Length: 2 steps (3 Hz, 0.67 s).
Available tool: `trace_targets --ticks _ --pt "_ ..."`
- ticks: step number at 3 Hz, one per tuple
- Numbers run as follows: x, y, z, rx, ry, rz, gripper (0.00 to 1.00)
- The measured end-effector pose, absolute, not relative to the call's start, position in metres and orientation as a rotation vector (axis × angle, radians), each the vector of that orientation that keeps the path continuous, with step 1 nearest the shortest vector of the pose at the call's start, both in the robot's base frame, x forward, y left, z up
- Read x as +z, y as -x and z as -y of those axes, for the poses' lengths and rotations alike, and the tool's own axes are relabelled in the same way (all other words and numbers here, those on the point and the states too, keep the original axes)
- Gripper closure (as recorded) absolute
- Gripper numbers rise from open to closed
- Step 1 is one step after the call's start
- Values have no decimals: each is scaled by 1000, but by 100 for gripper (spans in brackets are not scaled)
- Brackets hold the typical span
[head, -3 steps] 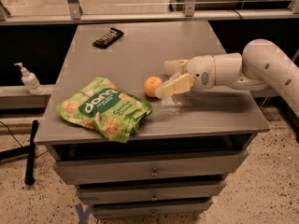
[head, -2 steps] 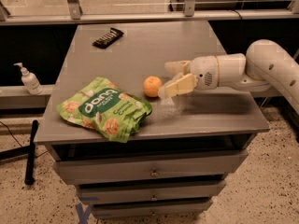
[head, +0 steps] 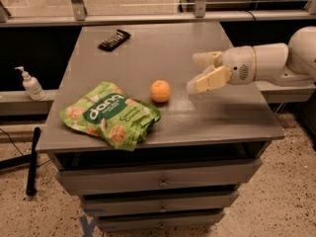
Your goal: Move orange near green rice chip bag
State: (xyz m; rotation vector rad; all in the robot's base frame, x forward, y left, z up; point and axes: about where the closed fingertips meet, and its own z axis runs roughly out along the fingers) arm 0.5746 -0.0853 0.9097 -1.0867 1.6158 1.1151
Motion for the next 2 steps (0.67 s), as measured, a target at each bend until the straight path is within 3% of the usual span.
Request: trace_targets --ticks 1,2 --pt "944 -600 126 973 1074 -1580 0" --pt "963 -606 135 939 1061 -1553 0"
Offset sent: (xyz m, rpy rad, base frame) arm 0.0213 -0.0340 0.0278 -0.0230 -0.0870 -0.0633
